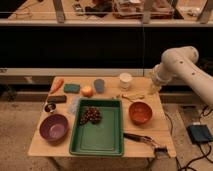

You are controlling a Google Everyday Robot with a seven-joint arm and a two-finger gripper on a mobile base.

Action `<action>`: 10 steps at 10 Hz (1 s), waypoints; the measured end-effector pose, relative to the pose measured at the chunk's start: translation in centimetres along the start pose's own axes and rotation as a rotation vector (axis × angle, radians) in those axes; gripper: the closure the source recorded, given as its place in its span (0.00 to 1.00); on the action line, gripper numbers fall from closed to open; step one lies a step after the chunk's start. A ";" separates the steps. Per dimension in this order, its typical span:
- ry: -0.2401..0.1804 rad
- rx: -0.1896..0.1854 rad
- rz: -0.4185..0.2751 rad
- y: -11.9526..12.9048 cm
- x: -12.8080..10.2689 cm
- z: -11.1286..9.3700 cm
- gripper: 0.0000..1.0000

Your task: Place banana in tray

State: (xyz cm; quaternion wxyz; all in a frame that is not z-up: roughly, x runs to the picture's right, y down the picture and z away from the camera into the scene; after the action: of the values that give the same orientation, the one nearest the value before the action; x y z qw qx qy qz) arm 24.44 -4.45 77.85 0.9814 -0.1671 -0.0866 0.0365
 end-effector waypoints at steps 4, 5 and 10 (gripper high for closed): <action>-0.147 0.023 0.033 -8.2 -0.9 5.4 0.35; -0.169 0.020 0.044 -9.3 -1.0 7.8 0.35; -0.155 0.037 0.088 -8.7 0.5 10.6 0.35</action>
State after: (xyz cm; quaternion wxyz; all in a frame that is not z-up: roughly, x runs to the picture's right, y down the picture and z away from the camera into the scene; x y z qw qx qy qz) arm 23.42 -9.17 90.68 0.9721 -0.1494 -0.1544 0.0942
